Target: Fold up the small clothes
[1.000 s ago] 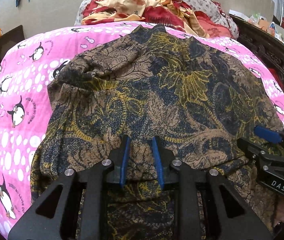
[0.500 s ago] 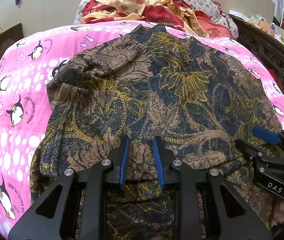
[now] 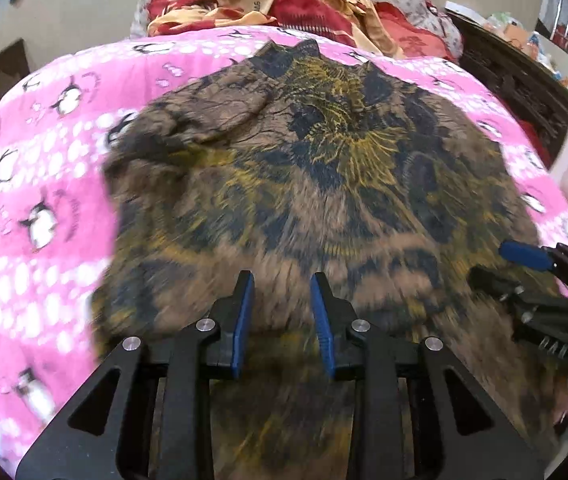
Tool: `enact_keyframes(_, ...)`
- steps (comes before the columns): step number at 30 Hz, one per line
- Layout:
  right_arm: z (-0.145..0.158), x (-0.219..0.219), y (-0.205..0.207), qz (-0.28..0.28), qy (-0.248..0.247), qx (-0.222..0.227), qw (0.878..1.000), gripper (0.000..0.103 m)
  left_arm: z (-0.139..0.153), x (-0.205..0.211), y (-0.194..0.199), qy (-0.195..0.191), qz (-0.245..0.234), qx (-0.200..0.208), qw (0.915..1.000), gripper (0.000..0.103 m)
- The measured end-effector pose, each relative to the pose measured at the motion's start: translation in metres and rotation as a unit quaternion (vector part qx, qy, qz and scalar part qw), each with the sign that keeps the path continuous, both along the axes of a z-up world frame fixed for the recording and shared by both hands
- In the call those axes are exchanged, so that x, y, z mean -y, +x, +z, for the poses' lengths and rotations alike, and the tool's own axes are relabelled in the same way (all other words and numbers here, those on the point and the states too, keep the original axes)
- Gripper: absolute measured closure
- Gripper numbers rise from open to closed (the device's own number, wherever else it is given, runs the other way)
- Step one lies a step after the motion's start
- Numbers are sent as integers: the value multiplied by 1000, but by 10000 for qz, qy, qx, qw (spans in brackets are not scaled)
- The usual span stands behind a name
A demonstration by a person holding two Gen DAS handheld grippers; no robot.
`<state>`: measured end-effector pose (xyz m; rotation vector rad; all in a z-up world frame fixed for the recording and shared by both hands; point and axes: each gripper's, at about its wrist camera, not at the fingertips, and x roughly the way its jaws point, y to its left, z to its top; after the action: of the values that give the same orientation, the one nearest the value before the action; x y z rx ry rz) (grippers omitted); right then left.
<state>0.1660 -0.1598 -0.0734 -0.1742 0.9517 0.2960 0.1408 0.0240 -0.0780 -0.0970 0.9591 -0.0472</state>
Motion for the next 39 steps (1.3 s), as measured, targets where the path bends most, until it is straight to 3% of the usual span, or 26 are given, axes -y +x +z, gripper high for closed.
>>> enact_keyframes(3,26,16,-29,87,-3,-233,9997,44,27,-23,-46,259,-308,54,9992,75)
enact_keyframes(5,42,33,-72,390,33,-202,9990,44,38,-43,-88,503,-422,46,9978,74)
enact_keyframes(7,46,50,-120,771,42,-293,9966,42,38,-64,-130,705,-421,-130,9965,60)
enact_keyframes(8,44,57,-138,891,22,-323,9955,36,35,-72,-147,756,-367,-215,9962,58)
enact_keyframes(12,-4,89,-198,970,-222,-687,9927,31,16,-83,-210,565,-340,-608,9960,58)
enact_keyframes(13,-1,94,-206,938,-63,-376,9949,31,12,-79,-224,574,-365,-644,9956,58)
enact_keyframes(16,10,102,-209,615,124,-480,9969,31,12,-69,-258,450,-485,-592,9961,58)
enact_keyframes(18,30,109,-218,428,381,-134,9983,31,13,-60,-278,332,-577,-599,9960,58)
enact_keyframes(24,37,121,-258,395,134,332,9986,31,-6,-59,-291,-438,-689,-887,9927,58)
enact_keyframes(29,18,153,-280,127,584,-37,9982,31,-16,-71,-277,-1104,-537,-902,9883,57)
enact_keyframes(35,0,182,-304,40,855,-417,9955,31,-17,-75,-279,-1182,-564,-831,9879,67)
enact_keyframes(36,-4,185,-306,-22,845,-462,9953,31,-16,-74,-279,-1135,-547,-832,9885,71)
enact_keyframes(37,-9,190,-307,-103,883,-515,9947,31,-16,-74,-279,-1108,-559,-832,9888,83)
enact_keyframes(39,-16,196,-308,-173,1075,-621,9921,31,-16,-73,-281,-1069,-609,-856,9887,88)
